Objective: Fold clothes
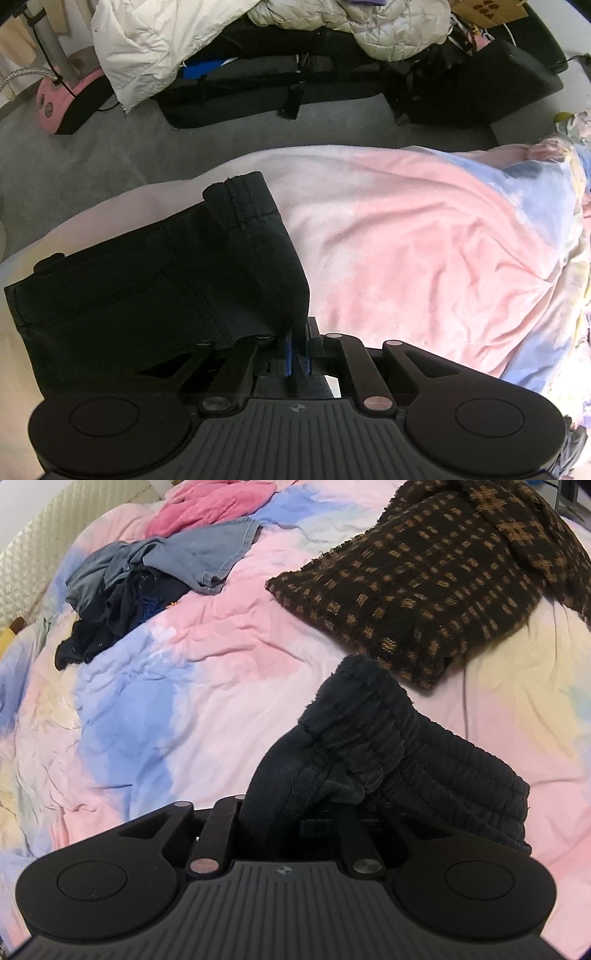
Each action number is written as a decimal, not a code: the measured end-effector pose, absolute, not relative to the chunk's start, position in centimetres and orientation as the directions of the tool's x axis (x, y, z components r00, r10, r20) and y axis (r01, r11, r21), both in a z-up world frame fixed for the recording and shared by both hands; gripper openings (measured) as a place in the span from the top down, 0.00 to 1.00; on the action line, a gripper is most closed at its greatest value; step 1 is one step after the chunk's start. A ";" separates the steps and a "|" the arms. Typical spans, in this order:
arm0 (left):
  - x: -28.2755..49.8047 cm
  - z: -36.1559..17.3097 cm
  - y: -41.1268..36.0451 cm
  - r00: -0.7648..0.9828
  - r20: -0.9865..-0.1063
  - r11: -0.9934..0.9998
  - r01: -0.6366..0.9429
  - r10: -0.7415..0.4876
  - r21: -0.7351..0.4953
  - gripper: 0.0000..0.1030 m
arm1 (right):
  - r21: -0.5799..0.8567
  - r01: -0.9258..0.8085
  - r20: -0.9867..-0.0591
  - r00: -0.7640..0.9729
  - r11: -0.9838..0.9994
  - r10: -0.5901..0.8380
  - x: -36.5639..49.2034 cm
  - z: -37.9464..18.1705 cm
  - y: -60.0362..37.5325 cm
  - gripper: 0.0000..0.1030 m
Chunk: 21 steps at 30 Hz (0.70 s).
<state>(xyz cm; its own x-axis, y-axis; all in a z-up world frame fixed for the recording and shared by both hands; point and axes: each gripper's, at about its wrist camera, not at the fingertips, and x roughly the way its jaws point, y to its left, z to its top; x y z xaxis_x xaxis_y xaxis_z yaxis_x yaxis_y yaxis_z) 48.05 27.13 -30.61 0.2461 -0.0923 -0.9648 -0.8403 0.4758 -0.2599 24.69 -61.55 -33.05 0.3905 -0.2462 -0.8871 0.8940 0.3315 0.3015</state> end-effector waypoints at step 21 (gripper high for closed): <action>37.8 -24.4 20.2 0.374 -0.920 0.803 -0.509 -0.119 -0.311 0.46 | 0.305 0.819 -0.856 0.459 0.487 -0.236 19.1 -26.1 -56.9 0.50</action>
<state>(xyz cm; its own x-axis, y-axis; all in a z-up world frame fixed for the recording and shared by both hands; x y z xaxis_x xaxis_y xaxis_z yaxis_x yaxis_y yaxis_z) 37.84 20.17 -24.39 0.3739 -0.1193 -0.9198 -0.5087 0.8028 -0.3109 19.10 -56.85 -26.08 0.4594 -0.2360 -0.8563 0.8186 0.4868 0.3050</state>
